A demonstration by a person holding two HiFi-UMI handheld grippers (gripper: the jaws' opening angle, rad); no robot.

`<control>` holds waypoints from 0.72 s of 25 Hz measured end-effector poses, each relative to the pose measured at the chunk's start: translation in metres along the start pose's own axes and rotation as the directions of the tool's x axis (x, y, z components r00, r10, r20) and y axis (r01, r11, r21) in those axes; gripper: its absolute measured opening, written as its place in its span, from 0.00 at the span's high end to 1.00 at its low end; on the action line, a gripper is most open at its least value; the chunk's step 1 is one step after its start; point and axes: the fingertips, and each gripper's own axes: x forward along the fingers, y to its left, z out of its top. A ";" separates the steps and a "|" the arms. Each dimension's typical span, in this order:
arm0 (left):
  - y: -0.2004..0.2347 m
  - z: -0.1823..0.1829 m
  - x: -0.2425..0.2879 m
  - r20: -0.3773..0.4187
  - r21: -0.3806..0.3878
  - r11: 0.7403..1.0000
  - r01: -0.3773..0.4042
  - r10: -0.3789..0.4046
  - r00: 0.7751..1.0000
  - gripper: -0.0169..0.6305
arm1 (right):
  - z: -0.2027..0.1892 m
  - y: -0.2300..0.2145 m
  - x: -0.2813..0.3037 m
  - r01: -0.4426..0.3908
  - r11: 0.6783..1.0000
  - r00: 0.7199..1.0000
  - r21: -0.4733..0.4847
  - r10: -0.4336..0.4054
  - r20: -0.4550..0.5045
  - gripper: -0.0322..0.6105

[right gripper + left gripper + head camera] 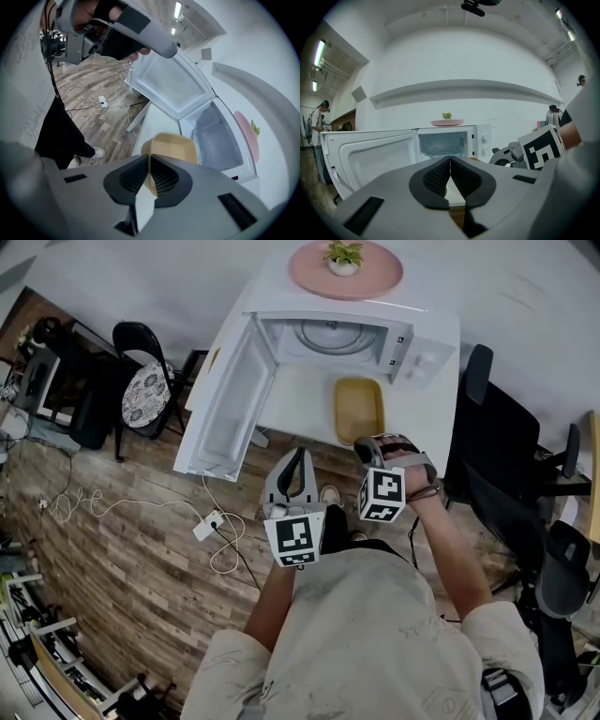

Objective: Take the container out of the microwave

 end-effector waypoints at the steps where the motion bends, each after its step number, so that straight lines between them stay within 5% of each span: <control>1: -0.003 -0.001 -0.005 0.001 0.001 1.000 0.000 0.000 1.000 0.96 | 0.000 0.005 -0.004 0.001 1.000 1.000 0.002 -0.001 0.000 0.90; 18: -0.036 -0.007 -0.057 0.007 0.026 1.000 0.006 -0.006 1.000 0.96 | -0.015 0.071 -0.049 -0.023 0.999 1.000 0.039 0.023 -0.013 0.90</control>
